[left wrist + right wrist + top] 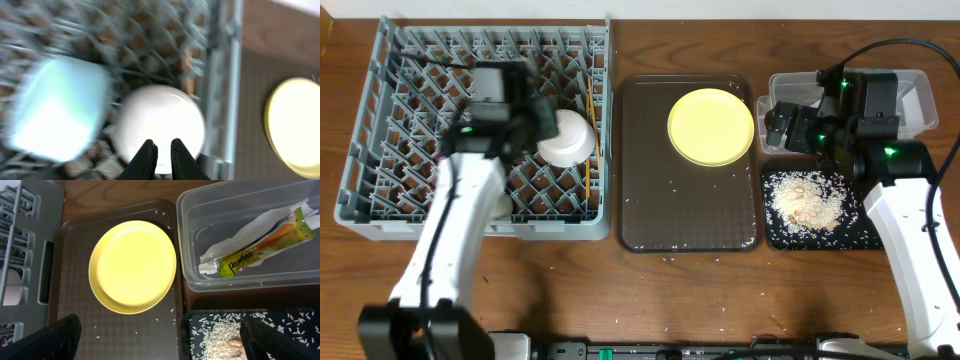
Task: Sort waste into correct bins and load items into the dishwasher
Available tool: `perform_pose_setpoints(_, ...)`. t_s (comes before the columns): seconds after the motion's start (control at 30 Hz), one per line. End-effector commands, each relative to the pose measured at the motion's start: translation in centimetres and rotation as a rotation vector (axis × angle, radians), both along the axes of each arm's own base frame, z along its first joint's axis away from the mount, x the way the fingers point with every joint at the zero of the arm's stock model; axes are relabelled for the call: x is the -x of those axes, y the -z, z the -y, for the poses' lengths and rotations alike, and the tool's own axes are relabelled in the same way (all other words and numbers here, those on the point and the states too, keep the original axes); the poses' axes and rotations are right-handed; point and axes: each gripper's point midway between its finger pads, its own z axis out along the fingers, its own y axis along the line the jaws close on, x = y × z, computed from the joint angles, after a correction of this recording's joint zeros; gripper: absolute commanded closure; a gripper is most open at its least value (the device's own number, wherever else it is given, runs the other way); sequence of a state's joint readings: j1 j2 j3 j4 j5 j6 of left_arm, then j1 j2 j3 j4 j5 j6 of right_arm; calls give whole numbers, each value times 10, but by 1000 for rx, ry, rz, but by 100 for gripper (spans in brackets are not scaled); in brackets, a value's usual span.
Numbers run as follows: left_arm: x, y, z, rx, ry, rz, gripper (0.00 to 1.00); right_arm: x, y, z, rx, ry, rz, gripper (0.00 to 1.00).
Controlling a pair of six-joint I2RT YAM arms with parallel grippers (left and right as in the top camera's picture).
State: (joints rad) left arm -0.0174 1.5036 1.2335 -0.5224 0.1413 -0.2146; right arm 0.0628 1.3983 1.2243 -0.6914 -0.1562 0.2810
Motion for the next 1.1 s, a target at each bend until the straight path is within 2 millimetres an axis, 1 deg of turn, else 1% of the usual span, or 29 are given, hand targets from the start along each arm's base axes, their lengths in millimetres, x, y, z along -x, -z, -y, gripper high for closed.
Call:
perform_pose_setpoints(0.0, 1, 9, -52, -35, -144, -31, 91, -1, -6, 3, 5, 12, 14, 1)
perform_pose_setpoints(0.07, 0, 24, -69, -39, -176, -69, 92, -1, -6, 3, 5, 12, 14, 1)
perform_pose_setpoints(0.2, -4, 50, -82, -64, -171, -124, 92, -1, -6, 3, 5, 12, 14, 1)
perform_pose_setpoints(0.3, -7, 58, -93, -103, -202, -131, 92, -1, -6, 3, 5, 12, 14, 1)
perform_pose_setpoints(0.47, -8, 56, -94, -108, -203, -125, 92, -1, -6, 3, 5, 12, 14, 1)
perform_pose_setpoints(0.53, -7, 47, -94, -106, -209, -102, 92, -1, -6, 3, 5, 12, 14, 1)
perform_pose_setpoints(0.7, -3, 14, -93, -108, -211, -24, 92, -1, -6, 3, 5, 12, 14, 1)
perform_pose_setpoints(0.73, -3, 12, -93, -109, -212, -19, 90, -1, -6, 3, 5, 12, 14, 1)
perform_pose_setpoints(0.77, -2, 9, -93, -110, -213, -11, 85, -1, -6, 3, 5, 12, 14, 1)
perform_pose_setpoints(0.8, -3, 8, -95, -113, -216, -7, 83, -1, -6, 3, 5, 12, 14, 1)
perform_pose_setpoints(0.83, -4, 7, -97, -118, -224, -2, 78, -1, -6, 3, 5, 12, 14, 1)
perform_pose_setpoints(0.93, -6, 12, -117, -170, -286, -5, 75, -1, -6, 3, 5, 12, 14, 1)
perform_pose_setpoints(0.97, -7, 15, -121, -172, -293, -11, 75, -1, -6, 3, 5, 12, 14, 1)
perform_pose_setpoints(1.0, -10, 24, -126, -166, -300, -25, 77, -1, -6, 3, 5, 12, 14, 1)
perform_pose_setpoints(1.03, -12, 33, -129, -163, -305, -40, 81, -1, -6, 3, 5, 12, 14, 1)
perform_pose_setpoints(1.07, -14, 42, -132, -162, -309, -53, 89, -1, -6, 3, 5, 12, 14, 1)
